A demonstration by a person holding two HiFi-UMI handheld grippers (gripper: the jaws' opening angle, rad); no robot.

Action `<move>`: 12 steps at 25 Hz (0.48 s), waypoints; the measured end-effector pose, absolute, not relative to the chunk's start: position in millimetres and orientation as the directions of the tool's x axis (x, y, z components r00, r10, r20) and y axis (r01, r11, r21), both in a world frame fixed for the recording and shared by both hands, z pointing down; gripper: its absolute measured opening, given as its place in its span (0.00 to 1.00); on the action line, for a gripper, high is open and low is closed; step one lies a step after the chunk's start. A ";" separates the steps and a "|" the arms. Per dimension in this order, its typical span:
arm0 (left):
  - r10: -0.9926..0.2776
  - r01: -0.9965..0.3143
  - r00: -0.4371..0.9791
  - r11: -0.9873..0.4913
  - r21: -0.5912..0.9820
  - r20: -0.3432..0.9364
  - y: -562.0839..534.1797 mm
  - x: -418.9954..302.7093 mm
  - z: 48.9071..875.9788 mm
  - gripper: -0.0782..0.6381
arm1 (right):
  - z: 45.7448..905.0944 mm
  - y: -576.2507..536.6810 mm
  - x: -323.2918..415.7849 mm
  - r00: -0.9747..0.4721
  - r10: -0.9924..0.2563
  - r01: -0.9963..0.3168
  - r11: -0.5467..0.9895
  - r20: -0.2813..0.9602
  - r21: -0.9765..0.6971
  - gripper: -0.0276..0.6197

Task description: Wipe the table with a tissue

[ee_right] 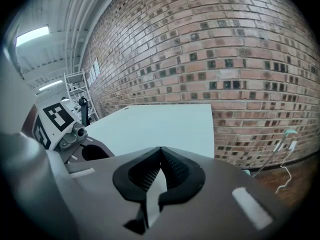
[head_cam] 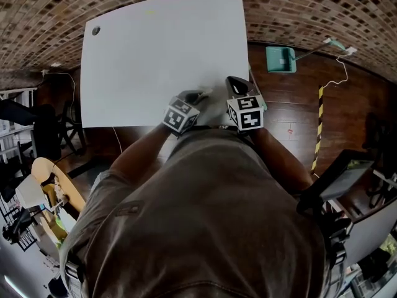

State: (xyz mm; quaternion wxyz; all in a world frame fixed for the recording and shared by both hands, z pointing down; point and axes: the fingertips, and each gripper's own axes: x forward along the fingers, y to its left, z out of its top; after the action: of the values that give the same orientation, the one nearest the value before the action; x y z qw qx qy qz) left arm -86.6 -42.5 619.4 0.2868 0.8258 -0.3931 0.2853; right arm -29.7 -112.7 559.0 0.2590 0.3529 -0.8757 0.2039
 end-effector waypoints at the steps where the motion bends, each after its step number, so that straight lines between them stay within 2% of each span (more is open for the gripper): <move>1: -0.503 -0.824 0.514 -0.514 0.237 0.694 -45.0 -94.7 615.8 0.16 | 558.2 -112.9 -31.9 -0.617 -0.512 -0.723 0.668 0.597 -0.174 0.06; 7: -0.637 -0.929 0.344 -0.338 0.152 0.690 -68.2 -178.3 606.0 0.16 | 558.1 -110.8 -44.5 -0.618 -0.508 -0.721 0.670 0.600 -0.175 0.06; 10: -0.638 -0.954 0.276 -0.275 0.122 0.719 -69.8 -212.6 611.8 0.16 | 558.7 -106.9 -52.2 -0.618 -0.503 -0.717 0.675 0.604 -0.173 0.06; 12: -0.611 -0.950 0.280 -0.285 0.125 0.741 -64.5 -216.9 618.5 0.16 | 558.5 -103.4 -56.6 -0.618 -0.500 -0.716 0.677 0.607 -0.170 0.06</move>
State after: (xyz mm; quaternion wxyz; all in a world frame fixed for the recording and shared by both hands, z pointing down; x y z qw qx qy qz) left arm -216.9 -64.5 618.5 0.2894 0.7459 -0.5232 0.2934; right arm -56.6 -103.4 558.5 0.2661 0.3470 -0.8763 0.2023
